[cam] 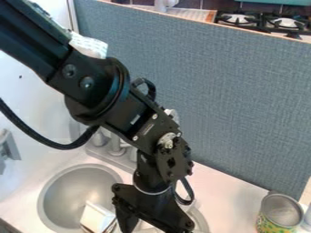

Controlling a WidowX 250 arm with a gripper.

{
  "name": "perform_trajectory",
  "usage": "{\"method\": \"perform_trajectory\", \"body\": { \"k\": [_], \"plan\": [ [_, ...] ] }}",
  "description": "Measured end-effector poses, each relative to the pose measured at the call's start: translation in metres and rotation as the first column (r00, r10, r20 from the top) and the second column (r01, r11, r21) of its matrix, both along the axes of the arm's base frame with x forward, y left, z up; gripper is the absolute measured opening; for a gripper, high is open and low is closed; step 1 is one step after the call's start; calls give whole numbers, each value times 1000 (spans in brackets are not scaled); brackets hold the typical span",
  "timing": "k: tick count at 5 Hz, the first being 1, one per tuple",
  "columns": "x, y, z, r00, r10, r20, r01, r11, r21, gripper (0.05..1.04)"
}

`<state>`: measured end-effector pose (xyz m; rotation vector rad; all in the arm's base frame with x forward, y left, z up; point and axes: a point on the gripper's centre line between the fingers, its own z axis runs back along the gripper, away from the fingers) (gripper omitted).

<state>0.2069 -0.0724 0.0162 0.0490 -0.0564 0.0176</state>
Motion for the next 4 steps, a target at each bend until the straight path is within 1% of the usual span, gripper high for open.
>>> {"method": "perform_trajectory", "body": {
  "k": [1, 2, 3, 4],
  "plan": [
    [-2, 1, -3, 1000, 5, -14, -5, 1000, 6, 1003],
    [1, -9, 0, 1000, -23, 18, 22, 999, 49, 1003],
    [1, -7, 1, 1000, -9, 23, 8, 997, 77, 1003],
    [6, 35, 17, 996, 81, -39, -70, 970, 234, 1003]
  ]
}}
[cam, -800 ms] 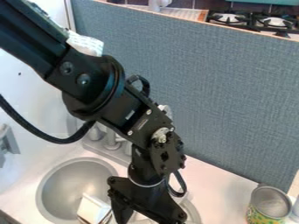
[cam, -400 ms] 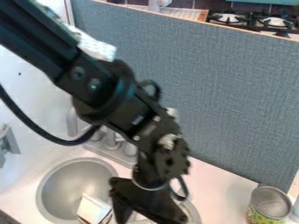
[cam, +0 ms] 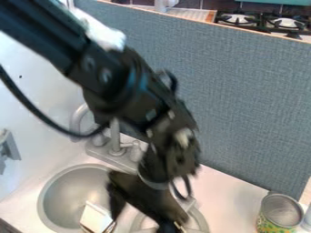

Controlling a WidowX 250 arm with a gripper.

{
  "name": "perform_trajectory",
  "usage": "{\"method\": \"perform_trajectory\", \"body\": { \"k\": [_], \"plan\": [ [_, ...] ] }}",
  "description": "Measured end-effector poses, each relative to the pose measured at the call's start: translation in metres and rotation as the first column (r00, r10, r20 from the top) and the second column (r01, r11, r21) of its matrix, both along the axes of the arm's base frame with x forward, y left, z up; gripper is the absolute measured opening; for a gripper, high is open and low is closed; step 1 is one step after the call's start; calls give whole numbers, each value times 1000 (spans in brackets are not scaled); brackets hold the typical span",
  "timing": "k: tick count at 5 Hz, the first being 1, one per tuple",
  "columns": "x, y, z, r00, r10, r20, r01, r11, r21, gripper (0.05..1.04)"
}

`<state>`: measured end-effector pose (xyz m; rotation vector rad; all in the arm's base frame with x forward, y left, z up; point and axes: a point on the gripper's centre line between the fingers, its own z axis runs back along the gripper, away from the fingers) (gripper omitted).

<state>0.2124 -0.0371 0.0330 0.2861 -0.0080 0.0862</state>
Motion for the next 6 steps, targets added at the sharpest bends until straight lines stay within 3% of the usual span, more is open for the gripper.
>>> {"method": "perform_trajectory", "body": {
  "k": [1, 2, 3, 4, 5, 6],
  "plan": [
    [7, 43, 8, 999, -36, -23, 38, 992, 118, 1003],
    [7, 66, -9, 996, -84, -20, 83, 995, -52, 1003],
    [8, 75, -28, 982, -186, -35, 168, 943, -286, 1003],
    [16, 87, -40, 985, -170, 0, 155, 902, -403, 1003],
    [18, 86, -43, 989, -142, 30, 142, 905, -400, 1003],
    [14, 85, -44, 993, -121, 7, 114, 914, -389, 1002]
  ]
}}
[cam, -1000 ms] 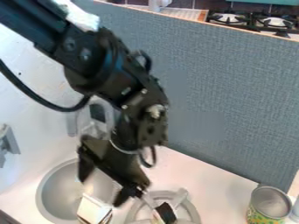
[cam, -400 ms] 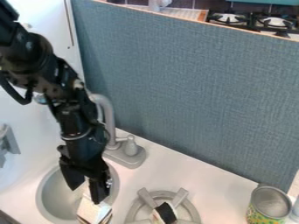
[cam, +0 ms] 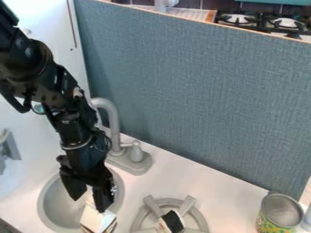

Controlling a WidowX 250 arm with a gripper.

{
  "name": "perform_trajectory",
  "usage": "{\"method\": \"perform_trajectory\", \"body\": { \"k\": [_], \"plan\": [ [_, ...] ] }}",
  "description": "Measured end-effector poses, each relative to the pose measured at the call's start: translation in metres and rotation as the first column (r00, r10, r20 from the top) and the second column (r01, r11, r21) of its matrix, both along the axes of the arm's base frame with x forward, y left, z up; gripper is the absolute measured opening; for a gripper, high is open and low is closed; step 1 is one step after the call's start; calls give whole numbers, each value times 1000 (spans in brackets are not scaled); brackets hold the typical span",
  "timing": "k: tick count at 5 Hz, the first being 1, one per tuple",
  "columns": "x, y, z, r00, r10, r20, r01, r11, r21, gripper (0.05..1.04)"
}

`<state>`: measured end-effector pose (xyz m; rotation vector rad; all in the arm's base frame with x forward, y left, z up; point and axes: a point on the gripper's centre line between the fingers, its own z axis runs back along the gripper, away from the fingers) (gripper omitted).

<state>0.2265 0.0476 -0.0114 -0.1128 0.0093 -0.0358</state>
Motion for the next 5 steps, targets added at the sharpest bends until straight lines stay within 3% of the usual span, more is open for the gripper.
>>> {"method": "perform_trajectory", "body": {
  "k": [1, 2, 5],
  "plan": [
    [-5, -3, 2, 1000, 12, 7, -12, 1000, -5, 1003],
    [-8, -6, 10, 999, 1, 48, -1, 1000, -13, 1003],
    [-5, -3, -2, 1000, 27, 11, -27, 1000, 10, 1003]
  ]
}}
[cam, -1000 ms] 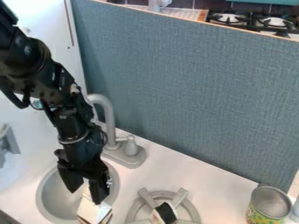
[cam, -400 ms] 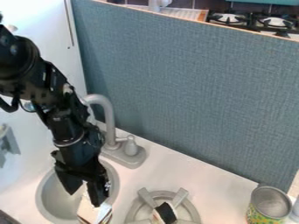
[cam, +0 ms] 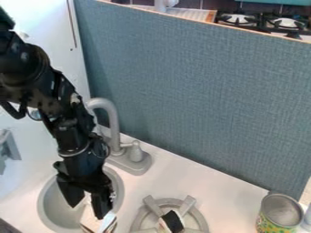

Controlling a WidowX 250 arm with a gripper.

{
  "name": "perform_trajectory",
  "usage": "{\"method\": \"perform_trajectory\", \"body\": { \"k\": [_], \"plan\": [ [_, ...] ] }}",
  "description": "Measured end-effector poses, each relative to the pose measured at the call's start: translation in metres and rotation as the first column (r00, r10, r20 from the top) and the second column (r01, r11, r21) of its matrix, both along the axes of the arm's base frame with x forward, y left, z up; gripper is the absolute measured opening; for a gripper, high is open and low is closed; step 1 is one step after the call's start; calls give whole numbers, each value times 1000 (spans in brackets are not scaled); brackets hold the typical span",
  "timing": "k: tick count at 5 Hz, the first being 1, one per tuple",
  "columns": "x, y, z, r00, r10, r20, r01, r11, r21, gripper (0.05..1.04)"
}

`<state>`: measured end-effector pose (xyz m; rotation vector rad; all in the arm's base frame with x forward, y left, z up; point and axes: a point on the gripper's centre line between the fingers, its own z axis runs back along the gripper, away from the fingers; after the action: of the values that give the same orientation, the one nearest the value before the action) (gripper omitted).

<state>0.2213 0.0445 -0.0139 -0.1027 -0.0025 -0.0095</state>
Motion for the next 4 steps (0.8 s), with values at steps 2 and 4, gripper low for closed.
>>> {"method": "perform_trajectory", "body": {
  "k": [2, 4],
  "plan": [
    [-1, -12, -10, 1000, -15, -3, 15, 1000, -7, 1002],
    [0, -20, -19, 1000, -9, -27, 10, 1000, 13, 1002]
  ]
}}
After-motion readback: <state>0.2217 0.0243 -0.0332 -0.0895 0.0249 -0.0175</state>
